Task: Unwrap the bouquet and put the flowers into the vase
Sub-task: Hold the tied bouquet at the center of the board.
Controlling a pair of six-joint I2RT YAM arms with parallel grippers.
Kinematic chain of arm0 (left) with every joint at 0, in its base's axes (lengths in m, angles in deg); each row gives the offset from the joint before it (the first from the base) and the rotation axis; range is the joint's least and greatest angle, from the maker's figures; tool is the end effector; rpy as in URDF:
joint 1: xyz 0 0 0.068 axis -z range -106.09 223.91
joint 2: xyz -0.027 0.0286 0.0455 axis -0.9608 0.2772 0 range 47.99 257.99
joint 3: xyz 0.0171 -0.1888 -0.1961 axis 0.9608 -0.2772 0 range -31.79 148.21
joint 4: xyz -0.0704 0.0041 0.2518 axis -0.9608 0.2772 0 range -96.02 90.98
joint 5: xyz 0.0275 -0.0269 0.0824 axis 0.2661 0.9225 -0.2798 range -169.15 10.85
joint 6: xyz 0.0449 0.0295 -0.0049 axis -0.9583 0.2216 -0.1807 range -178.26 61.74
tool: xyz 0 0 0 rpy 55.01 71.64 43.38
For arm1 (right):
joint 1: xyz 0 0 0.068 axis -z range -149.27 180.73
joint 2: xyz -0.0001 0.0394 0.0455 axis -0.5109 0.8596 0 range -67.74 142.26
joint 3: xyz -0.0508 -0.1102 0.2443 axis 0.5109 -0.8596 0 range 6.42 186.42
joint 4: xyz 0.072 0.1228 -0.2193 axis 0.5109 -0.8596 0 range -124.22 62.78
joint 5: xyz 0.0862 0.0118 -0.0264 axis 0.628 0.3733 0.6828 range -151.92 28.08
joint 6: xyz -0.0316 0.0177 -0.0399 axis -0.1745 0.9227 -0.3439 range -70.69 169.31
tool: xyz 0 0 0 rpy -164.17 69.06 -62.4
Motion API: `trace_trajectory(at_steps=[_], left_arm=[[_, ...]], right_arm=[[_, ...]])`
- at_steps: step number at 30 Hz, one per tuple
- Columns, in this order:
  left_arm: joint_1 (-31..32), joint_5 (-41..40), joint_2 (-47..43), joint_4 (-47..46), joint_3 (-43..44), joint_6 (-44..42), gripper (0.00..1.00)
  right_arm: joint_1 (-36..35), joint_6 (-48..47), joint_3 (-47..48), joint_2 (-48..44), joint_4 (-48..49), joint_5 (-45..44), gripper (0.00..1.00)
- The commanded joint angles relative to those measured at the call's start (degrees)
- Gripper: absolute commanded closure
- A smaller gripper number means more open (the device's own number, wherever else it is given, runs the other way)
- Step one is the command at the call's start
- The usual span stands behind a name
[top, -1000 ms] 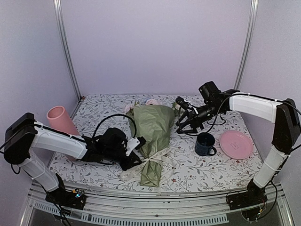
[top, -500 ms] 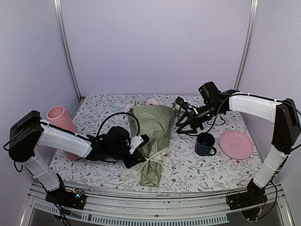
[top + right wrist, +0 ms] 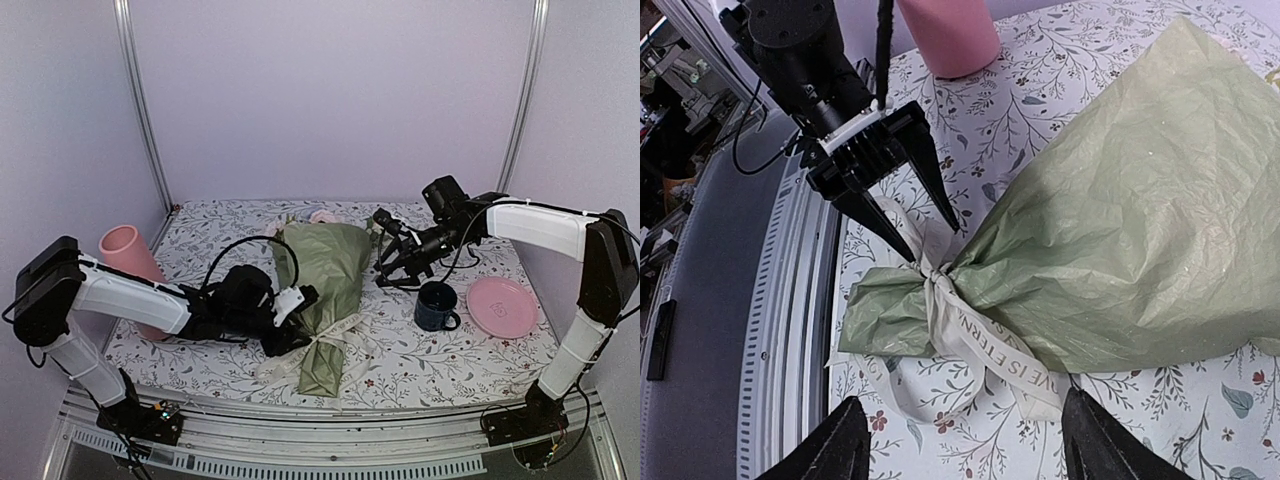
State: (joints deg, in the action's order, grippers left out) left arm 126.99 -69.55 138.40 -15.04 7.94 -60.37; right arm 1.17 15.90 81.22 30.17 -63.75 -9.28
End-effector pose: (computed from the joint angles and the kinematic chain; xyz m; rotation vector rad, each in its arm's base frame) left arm 0.1785 -0.2475 0.1534 1.1779 2.0605 -0.6377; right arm 0.2937 0.1990 0.2515 -1.5004 1.8443 1.1436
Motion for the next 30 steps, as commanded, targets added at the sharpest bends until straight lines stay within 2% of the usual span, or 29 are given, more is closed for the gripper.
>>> trace_trajectory(at_steps=[1, 5, 10, 12, 15, 24, 30], left_arm=[[-0.44, -2.2, 1.08, 2.66, 1.13, -1.92, 0.56], [-0.47, -6.95, 2.0, 2.6, 1.46, -2.33, 0.65], [-0.16, -6.67, 5.72, 2.03, 3.74, -3.1, 0.74], [0.56, -5.97, 7.0, 1.76, 4.23, -4.16, 0.72], [1.46, -5.52, 7.07, 0.4, 3.63, -5.15, 0.6], [1.59, 2.27, 4.07, -0.07, -0.48, -8.86, 0.53], [1.58, 2.74, 3.44, 0.81, -0.08, -10.44, 0.5]], right_arm=[[-0.16, 0.25, -1.15, -0.27, 0.53, 0.93, 0.32], [-0.15, 0.42, -1.21, -0.26, 0.67, 1.02, 0.32], [-0.15, 0.67, -1.7, -0.11, 1.1, 1.46, 0.33], [-0.15, 0.65, -1.83, -0.01, 1.21, 1.56, 0.33], [-0.15, 0.71, -1.83, -0.21, 1.2, 1.5, 0.33], [-0.15, 0.63, -3.4, -2.25, 1.89, 1.55, 0.32], [-0.19, 0.57, -4.13, -3.19, 2.17, 2.37, 0.32]])
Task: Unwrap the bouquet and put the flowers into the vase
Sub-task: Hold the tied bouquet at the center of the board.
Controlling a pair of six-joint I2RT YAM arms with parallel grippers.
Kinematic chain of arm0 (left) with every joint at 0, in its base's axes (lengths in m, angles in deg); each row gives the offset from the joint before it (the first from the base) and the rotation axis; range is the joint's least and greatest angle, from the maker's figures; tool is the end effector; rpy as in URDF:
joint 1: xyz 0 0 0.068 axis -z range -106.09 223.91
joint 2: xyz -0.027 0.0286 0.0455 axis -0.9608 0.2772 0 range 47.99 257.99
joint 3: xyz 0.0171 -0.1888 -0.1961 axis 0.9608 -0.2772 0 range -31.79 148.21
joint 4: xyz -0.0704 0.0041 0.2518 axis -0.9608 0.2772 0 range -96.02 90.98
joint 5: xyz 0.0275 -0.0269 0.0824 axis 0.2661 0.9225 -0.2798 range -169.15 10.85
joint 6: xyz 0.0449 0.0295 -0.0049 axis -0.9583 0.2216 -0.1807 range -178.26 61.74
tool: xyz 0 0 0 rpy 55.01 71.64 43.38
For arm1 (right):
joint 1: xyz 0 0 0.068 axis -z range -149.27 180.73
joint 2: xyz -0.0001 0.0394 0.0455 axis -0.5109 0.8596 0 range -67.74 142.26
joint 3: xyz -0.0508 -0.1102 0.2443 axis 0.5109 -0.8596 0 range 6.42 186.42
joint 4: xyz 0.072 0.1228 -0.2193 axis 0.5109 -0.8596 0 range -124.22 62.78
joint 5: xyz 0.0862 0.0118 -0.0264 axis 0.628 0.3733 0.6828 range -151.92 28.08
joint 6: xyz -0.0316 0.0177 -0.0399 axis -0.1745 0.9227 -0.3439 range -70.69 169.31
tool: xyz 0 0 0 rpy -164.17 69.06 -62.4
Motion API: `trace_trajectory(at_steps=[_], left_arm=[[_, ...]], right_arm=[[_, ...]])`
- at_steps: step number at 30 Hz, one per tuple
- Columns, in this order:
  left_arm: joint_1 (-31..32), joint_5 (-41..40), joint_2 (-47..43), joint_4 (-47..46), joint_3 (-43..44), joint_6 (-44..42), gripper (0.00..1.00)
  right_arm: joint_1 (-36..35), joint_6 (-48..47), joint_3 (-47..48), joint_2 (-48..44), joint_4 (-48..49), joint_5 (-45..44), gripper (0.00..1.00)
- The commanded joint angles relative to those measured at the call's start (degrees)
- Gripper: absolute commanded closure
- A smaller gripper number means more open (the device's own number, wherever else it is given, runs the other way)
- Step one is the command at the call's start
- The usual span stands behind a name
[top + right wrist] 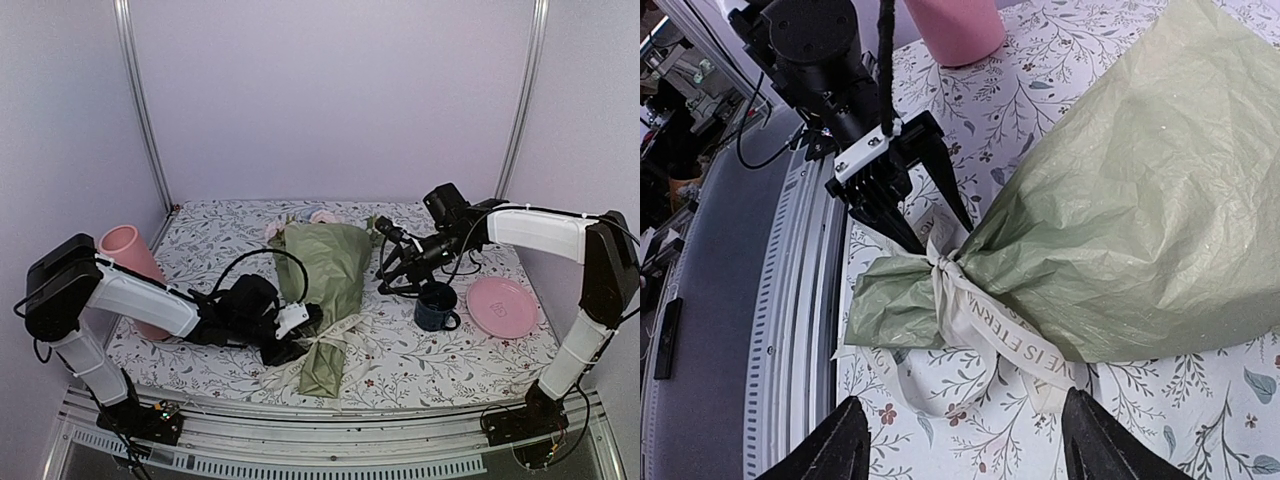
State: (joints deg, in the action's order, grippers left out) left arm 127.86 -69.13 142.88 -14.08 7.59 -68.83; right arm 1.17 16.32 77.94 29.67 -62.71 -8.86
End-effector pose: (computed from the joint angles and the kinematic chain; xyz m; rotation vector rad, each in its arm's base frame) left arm 0.1742 -0.2498 0.1281 1.3826 2.0331 -0.5538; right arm 0.2874 0.1956 0.2386 -1.4946 1.8768 1.1696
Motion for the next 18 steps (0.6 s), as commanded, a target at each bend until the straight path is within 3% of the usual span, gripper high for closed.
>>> trace_trajectory(at_steps=[1, 7, 13, 18], left_arm=[[0.71, 1.92, -0.26, -0.45, 0.98, -1.62, 0.51], [0.75, -7.98, 6.03, 2.1, 7.36, -0.08, 0.74], [0.47, -14.3, 1.52, 4.56, 8.26, -2.47, 0.95], [0.45, -15.08, -2.27, 6.69, 9.13, -2.17, 1.0]], right_arm=[[-0.16, 0.09, -0.98, -2.74, 1.22, 2.1, 0.32], [-0.15, 0.3, -1.74, -3.64, 2.08, 2.65, 0.33], [-0.15, 0.03, -3.83, -4.89, 2.46, 2.41, 0.33], [-0.19, 0.97, -4.93, -4.58, 4.28, 2.34, 0.33]])
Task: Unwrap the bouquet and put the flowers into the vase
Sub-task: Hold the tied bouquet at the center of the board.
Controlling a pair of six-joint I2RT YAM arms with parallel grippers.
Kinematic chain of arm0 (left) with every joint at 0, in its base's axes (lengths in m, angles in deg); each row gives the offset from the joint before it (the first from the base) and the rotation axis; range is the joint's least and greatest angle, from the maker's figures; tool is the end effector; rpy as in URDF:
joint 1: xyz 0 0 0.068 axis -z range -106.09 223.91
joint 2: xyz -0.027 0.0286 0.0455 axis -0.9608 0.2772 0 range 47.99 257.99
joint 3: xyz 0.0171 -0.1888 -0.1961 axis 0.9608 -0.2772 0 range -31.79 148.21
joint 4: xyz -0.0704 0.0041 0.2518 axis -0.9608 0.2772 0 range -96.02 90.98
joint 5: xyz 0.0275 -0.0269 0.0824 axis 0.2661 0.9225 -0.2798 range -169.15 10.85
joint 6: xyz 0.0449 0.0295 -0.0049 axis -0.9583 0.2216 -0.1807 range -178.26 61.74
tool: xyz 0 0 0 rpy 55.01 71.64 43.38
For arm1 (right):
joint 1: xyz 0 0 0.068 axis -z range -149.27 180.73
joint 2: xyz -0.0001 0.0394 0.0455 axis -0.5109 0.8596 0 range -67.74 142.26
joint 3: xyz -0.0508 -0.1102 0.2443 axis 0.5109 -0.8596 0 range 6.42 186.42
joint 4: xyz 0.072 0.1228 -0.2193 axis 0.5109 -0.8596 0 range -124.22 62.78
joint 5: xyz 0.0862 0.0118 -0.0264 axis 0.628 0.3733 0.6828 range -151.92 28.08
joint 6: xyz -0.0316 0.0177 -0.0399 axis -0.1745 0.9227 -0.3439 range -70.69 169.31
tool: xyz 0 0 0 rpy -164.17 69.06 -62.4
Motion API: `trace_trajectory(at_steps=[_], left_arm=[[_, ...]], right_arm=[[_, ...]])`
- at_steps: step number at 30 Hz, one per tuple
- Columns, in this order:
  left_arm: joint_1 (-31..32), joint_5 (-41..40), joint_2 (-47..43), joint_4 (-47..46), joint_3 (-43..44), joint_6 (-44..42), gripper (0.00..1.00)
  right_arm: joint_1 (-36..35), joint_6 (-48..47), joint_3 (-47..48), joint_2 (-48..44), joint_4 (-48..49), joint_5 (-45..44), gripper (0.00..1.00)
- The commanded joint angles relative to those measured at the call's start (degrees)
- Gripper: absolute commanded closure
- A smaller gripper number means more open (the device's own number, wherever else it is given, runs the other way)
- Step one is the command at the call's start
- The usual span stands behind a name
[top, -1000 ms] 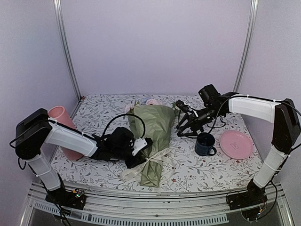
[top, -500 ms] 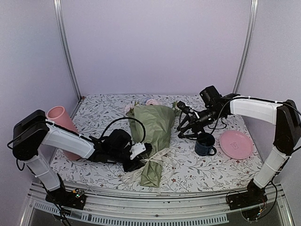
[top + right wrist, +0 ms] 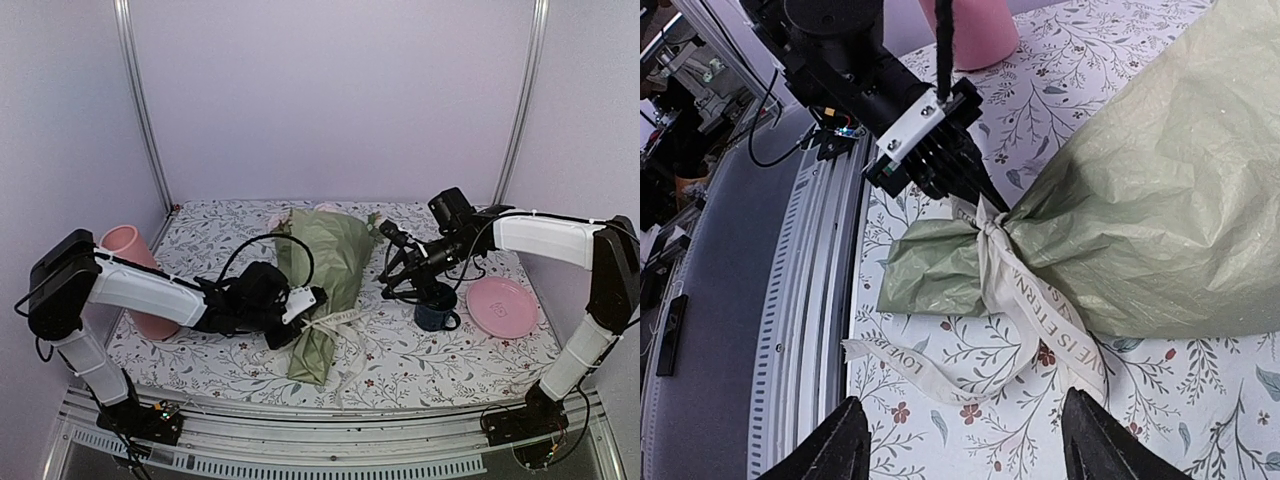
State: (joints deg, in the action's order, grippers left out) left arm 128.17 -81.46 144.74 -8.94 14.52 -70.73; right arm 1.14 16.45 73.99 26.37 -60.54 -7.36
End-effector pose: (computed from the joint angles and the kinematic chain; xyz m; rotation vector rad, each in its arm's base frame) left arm 0.1924 -0.2649 0.1441 1.3151 2.0313 -0.2899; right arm 0.2749 0.1894 0.2392 -1.4936 1.8359 1.1905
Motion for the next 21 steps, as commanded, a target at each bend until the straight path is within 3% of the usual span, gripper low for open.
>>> trace_trajectory(at_steps=[1, 12, 17, 21], left_arm=[[0.14, -2.52, -4.72, 2.18, 2.73, 0.19, 1.0], [0.42, 4.83, -7.97, 4.74, 3.1, 1.56, 1.0], [0.43, 18.58, -5.63, 2.37, 0.42, 2.58, 0.97], [0.41, 21.85, -1.8, 0.88, -0.35, 4.22, 1.0]], right_arm=[[-0.13, 1.02, -1.17, -0.98, 2.65, 0.49, 0.33], [-0.12, 3.37, -0.19, 4.45, 5.35, 3.65, 0.39], [-0.14, 3.52, -0.46, 5.14, 5.55, 3.56, 0.39], [-0.12, 3.34, -0.76, 5.51, 5.74, 3.25, 0.4]])
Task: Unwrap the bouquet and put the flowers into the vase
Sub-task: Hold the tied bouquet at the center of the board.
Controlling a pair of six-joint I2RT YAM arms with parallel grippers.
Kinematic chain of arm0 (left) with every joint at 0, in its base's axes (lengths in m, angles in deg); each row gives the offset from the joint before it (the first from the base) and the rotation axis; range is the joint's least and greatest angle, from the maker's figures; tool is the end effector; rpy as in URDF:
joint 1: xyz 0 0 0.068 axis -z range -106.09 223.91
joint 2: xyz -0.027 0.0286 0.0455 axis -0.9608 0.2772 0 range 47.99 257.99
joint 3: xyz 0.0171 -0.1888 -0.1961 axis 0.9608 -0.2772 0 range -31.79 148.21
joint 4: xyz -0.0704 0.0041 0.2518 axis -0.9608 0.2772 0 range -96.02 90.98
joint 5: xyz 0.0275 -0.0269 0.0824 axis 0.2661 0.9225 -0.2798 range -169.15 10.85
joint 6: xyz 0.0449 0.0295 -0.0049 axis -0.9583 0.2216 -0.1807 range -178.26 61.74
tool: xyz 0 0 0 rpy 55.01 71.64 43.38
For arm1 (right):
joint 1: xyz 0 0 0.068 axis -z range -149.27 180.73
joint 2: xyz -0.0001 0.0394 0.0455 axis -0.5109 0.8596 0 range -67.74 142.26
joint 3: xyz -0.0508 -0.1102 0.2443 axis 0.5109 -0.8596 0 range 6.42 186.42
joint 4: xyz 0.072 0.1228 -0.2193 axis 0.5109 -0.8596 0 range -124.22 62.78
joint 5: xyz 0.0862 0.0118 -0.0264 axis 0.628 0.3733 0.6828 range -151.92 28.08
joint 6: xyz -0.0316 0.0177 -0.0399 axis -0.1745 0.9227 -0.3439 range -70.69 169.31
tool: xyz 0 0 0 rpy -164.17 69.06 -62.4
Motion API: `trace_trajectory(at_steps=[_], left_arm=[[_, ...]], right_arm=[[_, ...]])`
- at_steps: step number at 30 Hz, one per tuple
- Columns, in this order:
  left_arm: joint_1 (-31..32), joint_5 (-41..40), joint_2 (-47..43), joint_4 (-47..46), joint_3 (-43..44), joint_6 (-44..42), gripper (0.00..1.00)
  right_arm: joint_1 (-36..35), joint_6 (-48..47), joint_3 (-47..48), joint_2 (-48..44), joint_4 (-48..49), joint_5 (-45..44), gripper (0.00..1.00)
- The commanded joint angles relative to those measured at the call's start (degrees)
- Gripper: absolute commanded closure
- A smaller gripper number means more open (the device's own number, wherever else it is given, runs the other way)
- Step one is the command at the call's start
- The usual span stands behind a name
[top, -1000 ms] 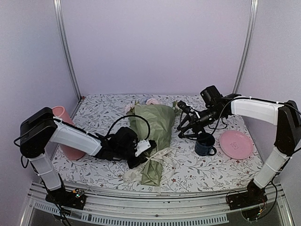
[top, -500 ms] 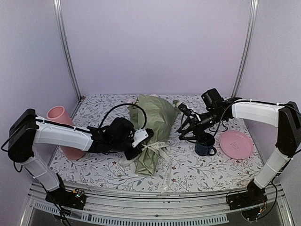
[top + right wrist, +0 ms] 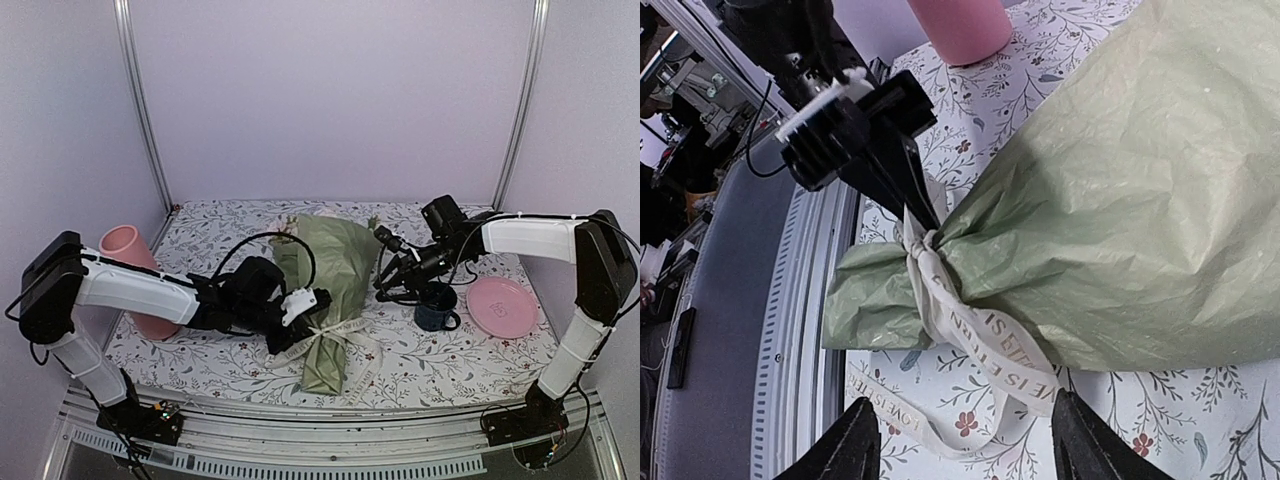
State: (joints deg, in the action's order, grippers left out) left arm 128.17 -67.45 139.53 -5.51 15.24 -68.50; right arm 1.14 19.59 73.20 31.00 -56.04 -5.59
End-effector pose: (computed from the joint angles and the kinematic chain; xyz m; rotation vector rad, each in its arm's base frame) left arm 0.1816 -0.2647 0.1713 1.3777 1.9910 -0.6051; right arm 0.2859 0.1964 0.2139 -1.4512 1.8845 1.2606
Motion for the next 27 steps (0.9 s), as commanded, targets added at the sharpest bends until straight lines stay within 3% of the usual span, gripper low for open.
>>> trace_trajectory(at_steps=[1, 4, 6, 7, 15, 18, 19, 23, 27], left_arm=[[0.41, 7.48, 4.11, -2.47, -0.98, 2.23, 1.0], [0.41, 5.62, 5.06, -2.28, -1.09, 2.26, 0.99], [0.41, 4.22, 5.0, -2.3, -1.38, 2.34, 0.83], [0.41, 3.44, 4.81, -2.21, -1.59, 2.36, 0.79], [0.36, -0.08, 3.21, 0.45, -2.69, 1.52, 0.91], [0.41, -0.15, 1.33, 0.84, -2.97, 2.11, 0.69], [0.41, -0.27, 0.68, 0.84, -3.18, 2.38, 0.67], [0.32, -0.27, -0.75, 0.61, -3.76, 2.55, 0.88], [0.32, 0.44, 0.42, 0.71, -3.05, 2.35, 0.99]], right_arm=[[-0.12, 0.25, 0.08, 1.11, 1.34, 1.3, 0.4], [-0.17, 0.35, 0.22, 1.51, 1.48, 1.31, 0.4], [-0.15, 0.44, 0.42, 1.84, 1.34, 1.41, 0.4], [-0.13, 0.4, 0.53, 1.97, 1.25, 1.42, 0.4], [-0.23, 0.18, 1.84, 3.11, 0.85, 1.76, 0.41], [-0.43, -0.05, 2.12, 4.12, 0.01, 1.83, 0.41], [-0.54, -0.21, 3.89, 4.38, -0.35, 1.89, 0.41], [-1.02, -0.68, 5.51, 5.34, -0.23, 1.89, 0.41], [-2.29, 0.05, 8.85, 7.87, 0.86, 1.4, 0.42]])
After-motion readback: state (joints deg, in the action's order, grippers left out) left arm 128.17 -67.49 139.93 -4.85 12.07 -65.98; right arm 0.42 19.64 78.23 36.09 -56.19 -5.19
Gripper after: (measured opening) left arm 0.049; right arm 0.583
